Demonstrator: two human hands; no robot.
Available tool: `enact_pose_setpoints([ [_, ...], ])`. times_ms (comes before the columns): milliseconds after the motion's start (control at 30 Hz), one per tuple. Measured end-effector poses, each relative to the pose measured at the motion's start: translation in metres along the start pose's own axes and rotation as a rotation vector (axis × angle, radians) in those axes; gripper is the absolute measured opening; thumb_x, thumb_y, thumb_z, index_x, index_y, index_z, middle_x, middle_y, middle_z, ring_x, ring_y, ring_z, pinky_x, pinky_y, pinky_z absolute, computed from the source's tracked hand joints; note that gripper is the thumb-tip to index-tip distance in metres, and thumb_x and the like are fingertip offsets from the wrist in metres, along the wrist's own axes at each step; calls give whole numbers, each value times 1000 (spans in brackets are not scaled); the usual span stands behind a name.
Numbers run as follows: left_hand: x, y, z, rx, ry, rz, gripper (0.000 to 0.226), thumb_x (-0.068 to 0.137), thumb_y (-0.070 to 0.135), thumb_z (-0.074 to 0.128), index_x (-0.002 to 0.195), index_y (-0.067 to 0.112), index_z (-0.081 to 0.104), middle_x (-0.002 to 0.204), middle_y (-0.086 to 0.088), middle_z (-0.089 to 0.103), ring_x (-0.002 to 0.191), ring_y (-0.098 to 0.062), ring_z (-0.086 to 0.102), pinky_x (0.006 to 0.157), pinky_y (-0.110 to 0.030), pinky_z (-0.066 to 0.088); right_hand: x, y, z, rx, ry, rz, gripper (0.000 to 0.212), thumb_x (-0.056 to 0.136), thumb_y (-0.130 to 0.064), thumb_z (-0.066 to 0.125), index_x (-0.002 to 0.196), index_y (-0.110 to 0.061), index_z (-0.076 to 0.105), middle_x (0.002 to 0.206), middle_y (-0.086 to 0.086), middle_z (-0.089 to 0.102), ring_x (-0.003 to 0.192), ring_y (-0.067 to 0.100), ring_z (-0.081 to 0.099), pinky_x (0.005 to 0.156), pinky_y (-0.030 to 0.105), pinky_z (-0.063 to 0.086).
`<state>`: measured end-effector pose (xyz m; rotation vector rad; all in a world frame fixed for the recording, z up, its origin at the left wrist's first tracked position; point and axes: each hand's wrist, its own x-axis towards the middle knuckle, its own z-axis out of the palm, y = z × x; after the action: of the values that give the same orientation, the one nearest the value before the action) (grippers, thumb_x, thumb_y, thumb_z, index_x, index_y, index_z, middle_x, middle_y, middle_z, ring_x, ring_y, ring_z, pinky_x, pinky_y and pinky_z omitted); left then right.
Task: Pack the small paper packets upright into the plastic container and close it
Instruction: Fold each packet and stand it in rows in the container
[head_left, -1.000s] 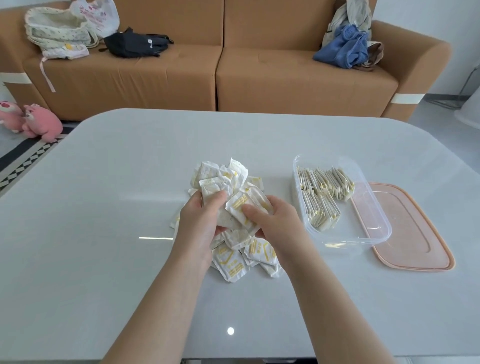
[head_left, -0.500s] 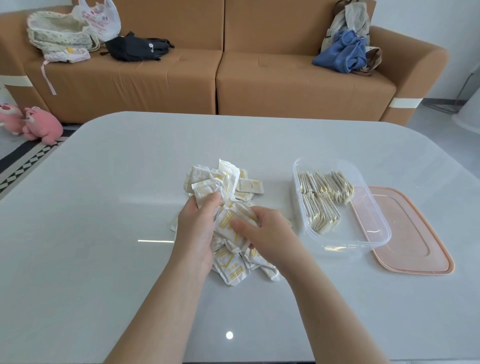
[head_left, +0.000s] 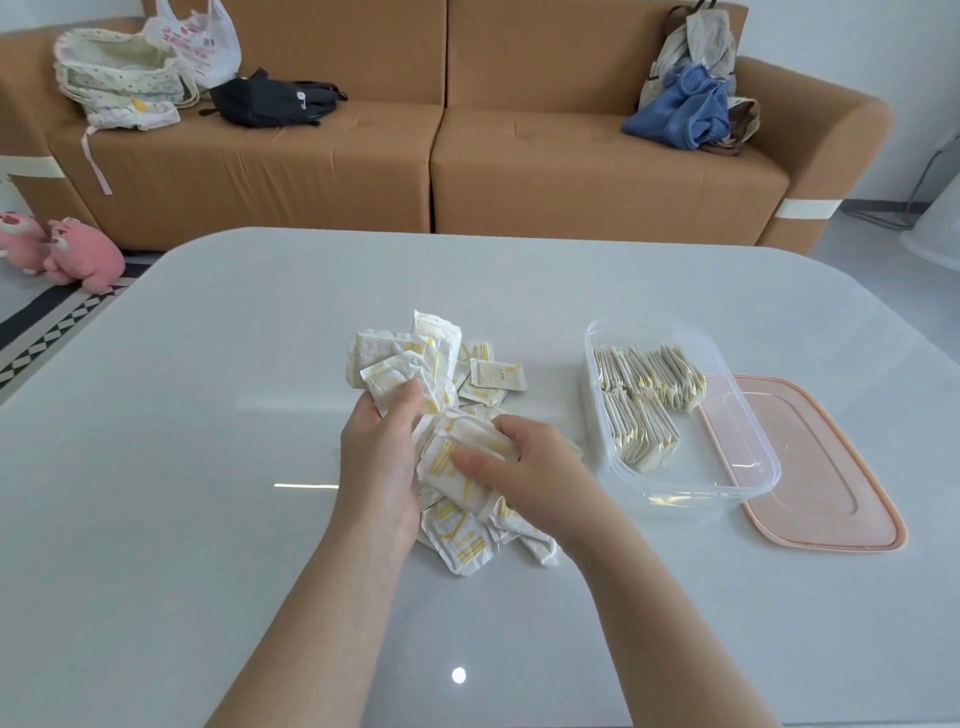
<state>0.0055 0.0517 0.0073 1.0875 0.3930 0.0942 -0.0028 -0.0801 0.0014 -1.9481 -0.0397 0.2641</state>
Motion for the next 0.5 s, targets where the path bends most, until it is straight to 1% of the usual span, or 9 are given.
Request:
enact_pose_setpoints([
  [33, 1, 0, -1, 5, 6, 14, 23, 92, 21, 60, 112, 11, 64, 107, -17, 69, 94, -31, 68, 73, -42, 56, 0, -1, -1, 55, 11, 14, 30, 83, -32, 72, 86, -4, 63, 64, -3, 53, 51, 8, 45, 56, 25, 38],
  [100, 4, 0, -4, 43, 43, 56, 18, 91, 20, 60, 108, 15, 65, 99, -8, 68, 83, -21, 66, 63, -30, 54, 0, -2, -4, 201, 26, 43, 21, 85, -27, 71, 87, -7, 66, 64, -2, 57, 47, 5, 46, 51, 20, 38],
  [133, 6, 0, -6, 66, 70, 71, 16, 91, 21, 61, 106, 19, 66, 98, -4, 69, 83, -18, 65, 64, -29, 51, 1, -2, -5, 272, 29, 58, 18, 86, -24, 70, 89, -7, 67, 67, -1, 59, 51, 6, 48, 51, 20, 39],
  [233, 9, 0, -11, 105, 136, 65, 9, 89, 23, 62, 97, 25, 67, 92, 4, 67, 82, -15, 61, 68, -30, 48, 3, 2, -9, 459, 27, 105, 20, 86, -22, 69, 100, -7, 69, 81, 5, 64, 71, 17, 56, 61, 26, 44],
  [300, 9, 1, -13, 135, 138, 36, 6, 89, 21, 62, 91, 24, 67, 86, 4, 66, 76, -14, 60, 66, -29, 47, 4, 3, -11, 622, 18, 116, 19, 88, -19, 67, 103, -9, 69, 83, 4, 66, 75, 18, 58, 68, 29, 46],
  [333, 8, 0, -12, 153, 128, 19, 6, 88, 20, 62, 88, 24, 67, 84, 4, 66, 73, -14, 61, 66, -28, 46, 5, 2, -12, 711, 15, 120, 17, 89, -17, 66, 103, -8, 69, 81, 3, 66, 72, 16, 58, 66, 27, 47],
  [400, 7, 0, -11, 187, 91, -3, 7, 88, 20, 61, 86, 23, 67, 84, 2, 67, 74, -14, 61, 65, -29, 46, 5, -1, -14, 848, 31, 133, 14, 92, -13, 62, 103, -7, 67, 72, 0, 64, 58, 9, 57, 53, 20, 47],
  [433, 6, -1, -11, 207, 65, -10, 7, 89, 21, 61, 86, 23, 68, 86, 1, 68, 75, -15, 61, 65, -28, 46, 5, -1, -14, 892, 44, 136, 16, 92, -12, 60, 106, -6, 66, 69, -1, 63, 54, 7, 56, 48, 18, 45],
  [500, 4, -1, -9, 266, -4, -15, 8, 89, 20, 61, 88, 22, 69, 88, 0, 69, 78, -16, 62, 65, -28, 46, 6, 0, -14, 913, 73, 131, 21, 93, -13, 59, 112, -6, 64, 71, -1, 62, 55, 7, 55, 48, 18, 45],
])
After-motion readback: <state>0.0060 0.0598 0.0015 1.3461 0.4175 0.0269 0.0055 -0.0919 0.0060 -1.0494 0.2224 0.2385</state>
